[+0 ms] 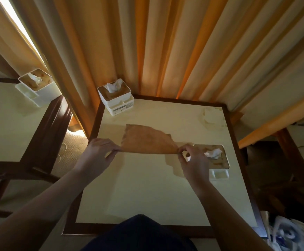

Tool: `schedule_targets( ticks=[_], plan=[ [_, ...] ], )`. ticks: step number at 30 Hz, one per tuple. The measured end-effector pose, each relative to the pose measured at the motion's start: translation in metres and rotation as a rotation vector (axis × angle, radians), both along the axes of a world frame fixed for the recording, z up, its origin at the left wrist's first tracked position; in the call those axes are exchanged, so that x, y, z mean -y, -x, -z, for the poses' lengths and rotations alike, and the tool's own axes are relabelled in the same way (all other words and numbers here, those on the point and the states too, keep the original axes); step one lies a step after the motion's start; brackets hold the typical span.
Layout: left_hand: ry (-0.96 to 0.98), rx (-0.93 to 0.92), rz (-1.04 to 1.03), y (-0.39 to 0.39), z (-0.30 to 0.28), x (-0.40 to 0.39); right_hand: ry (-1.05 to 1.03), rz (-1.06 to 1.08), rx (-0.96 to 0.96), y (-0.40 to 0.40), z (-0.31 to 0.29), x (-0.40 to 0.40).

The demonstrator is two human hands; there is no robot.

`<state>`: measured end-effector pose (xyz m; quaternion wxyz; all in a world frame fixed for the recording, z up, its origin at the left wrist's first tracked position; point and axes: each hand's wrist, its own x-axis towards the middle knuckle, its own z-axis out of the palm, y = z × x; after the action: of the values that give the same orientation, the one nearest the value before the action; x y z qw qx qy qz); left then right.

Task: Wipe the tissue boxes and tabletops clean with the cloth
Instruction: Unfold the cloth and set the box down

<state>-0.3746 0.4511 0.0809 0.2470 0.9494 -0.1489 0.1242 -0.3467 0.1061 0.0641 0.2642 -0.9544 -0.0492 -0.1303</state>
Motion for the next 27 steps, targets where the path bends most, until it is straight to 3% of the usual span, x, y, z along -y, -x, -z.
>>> schedule_targets(
  ticks=[4, 7, 10, 13, 20, 27],
  plan=[
    [-0.052, -0.449, 0.022, 0.028, 0.05, 0.001, 0.122, -0.094, -0.378, 0.04, 0.056, 0.013],
    [-0.159, -0.883, 0.191, 0.049, 0.08, -0.002, 0.096, -0.299, -0.75, 0.068, 0.083, 0.022],
    [-0.109, -1.175, 0.246, 0.063, 0.096, -0.002, 0.071, -0.368, -0.915, 0.081, 0.096, 0.028],
    [-0.024, -1.169, 0.146, 0.068, 0.11, -0.006, -0.026, -0.308, -0.969, 0.085, 0.106, 0.032],
    [0.291, -0.964, -0.167, 0.042, 0.122, 0.0, -0.356, 0.087, -1.061, 0.059, 0.112, 0.033],
    [0.305, -0.975, -0.314, 0.014, 0.144, 0.011, -0.44, 0.309, -1.074, 0.022, 0.125, 0.016]
  ],
)
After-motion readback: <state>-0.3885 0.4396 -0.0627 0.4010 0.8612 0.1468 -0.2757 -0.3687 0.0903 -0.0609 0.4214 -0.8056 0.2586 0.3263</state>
